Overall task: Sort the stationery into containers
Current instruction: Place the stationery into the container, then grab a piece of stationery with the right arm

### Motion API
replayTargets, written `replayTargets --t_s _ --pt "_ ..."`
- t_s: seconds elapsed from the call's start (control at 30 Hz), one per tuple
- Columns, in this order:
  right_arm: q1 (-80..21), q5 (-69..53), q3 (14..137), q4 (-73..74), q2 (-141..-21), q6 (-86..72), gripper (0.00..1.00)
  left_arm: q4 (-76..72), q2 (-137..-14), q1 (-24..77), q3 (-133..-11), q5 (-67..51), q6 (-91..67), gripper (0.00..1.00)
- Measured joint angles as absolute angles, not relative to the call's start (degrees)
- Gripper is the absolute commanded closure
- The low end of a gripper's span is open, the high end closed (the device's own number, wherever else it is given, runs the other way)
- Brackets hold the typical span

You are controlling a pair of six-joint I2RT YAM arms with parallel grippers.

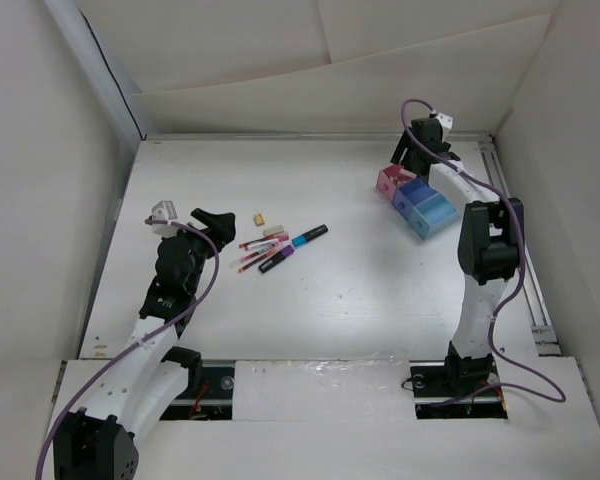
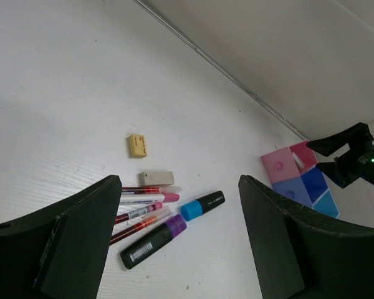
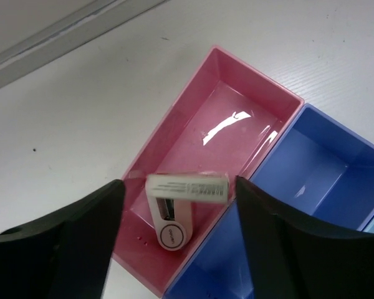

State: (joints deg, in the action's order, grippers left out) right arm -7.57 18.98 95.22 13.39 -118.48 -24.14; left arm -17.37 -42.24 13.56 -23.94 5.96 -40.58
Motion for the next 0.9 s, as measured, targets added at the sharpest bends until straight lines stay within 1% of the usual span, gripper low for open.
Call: replayTargets --t_s 0.13,0.2,0.3,0.33,0.37,0.43,0.47,0.57,0.6,0.73,0.77,0.8,0.83,0.9 --pt "-7.57 18.96 95.22 13.37 -118.48 -24.14 0.09 -17.34 -42.24 13.56 -23.94 5.8 -40.58 0.27" --pt "-7.6 18.96 95.22 13.34 -118.43 -24.14 0.09 -17.37 -42.24 13.56 -23.94 5.61 -40.6 0.27" --pt "-7.86 18.9 94.54 13.37 -117.36 -24.23 0.17 -17.37 -42.24 13.56 -23.94 5.37 -40.58 0.28" --pt "-8.14 18.98 93.84 13.28 -116.46 -24.25 0.22 -17.37 -42.22 13.56 -23.94 5.32 -40.58 0.28" --pt "-8.71 19.09 92.95 13.1 -115.26 -24.23 0.38 -17.34 -42.15 13.56 -23.94 5.28 -40.58 0.28" --pt "-10.52 19.07 90.52 12.64 -112.12 -24.25 0.52 -17.37 -41.91 13.56 -23.94 5.17 -40.58 0.28" --pt "-12.08 19.14 89.14 12.23 -110.21 -24.4 0.68 -17.39 -41.78 13.56 -23.94 5.17 -40.58 0.28" --pt "-18.72 18.33 86.72 10.31 -105.6 -24.14 0.89 -17.34 -41.5 13.56 -23.94 5.17 -40.58 0.28" --pt "-21.5 17.98 86.24 9.28 -104.73 -23.9 0.99 -17.37 -41.43 13.56 -23.94 5.17 -40.58 0.28" --pt "-32.91 15.35 86.26 5.87 -105.78 -23.0 1.0 -17.28 -40.62 13.56 -23.94 5.48 -40.58 0.3" --pt "-35.44 14.52 86.67 5.5 -107.07 -22.63 0.97 -17.26 -40.01 13.56 -23.94 5.63 -40.58 0.3" --pt "-37.6 13.67 87.02 5.15 -108.66 -22.28 0.97 -17.28 -39.81 13.56 -23.94 5.67 -40.58 0.3" --pt "-39.59 13.26 87.74 5.23 -110.59 -21.93 0.85 -17.34 -39.31 13.56 -23.9 5.93 -40.58 0.3" --pt "-42.85 12.21 89.38 5.15 -114.89 -21.47 0.68 -17.28 -38.39 13.56 -23.88 6.33 -40.6 0.3"
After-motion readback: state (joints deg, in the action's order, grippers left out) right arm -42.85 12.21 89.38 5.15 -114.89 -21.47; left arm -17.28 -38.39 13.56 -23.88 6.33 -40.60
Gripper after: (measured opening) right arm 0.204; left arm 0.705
